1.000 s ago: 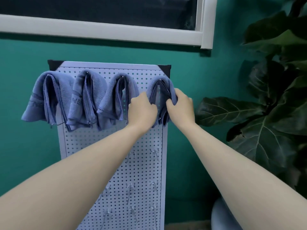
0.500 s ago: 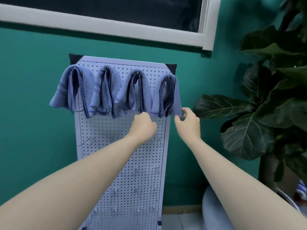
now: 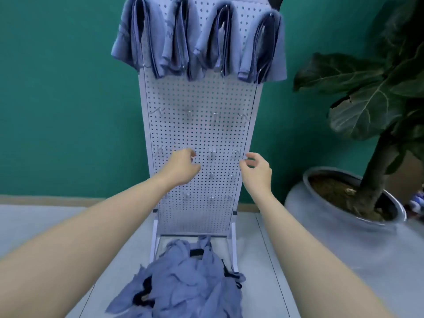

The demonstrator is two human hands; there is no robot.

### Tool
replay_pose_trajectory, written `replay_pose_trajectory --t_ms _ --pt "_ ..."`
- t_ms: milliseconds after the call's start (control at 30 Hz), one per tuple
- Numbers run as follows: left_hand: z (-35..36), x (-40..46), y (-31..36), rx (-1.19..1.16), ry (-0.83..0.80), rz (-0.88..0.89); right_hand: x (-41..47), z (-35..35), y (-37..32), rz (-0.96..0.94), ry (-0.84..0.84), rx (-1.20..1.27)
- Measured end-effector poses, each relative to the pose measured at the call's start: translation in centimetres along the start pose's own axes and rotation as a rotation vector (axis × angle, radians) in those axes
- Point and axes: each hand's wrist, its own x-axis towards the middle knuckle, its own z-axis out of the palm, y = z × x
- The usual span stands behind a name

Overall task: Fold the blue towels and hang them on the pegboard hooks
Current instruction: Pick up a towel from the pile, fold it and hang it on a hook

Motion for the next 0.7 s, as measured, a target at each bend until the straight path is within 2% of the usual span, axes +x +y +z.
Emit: replay_pose_trajectory --t_ms 333,567,700 --pt "10.6 -8.3 -14.6 0.033 -0.345 -0.195 -10.1 5.8 13.9 0.228 -0.374 -0.176" --pt "16.6 -10.4 -20.6 0.150 -0.531 -0.124 -13.4 9.2 22.7 0.395 -0.524 -0.295" --pt "18.9 -10.4 -24.0 0.161 -0.577 -0.109 -14.8 10.9 26.4 0.445 -0.653 -0.365"
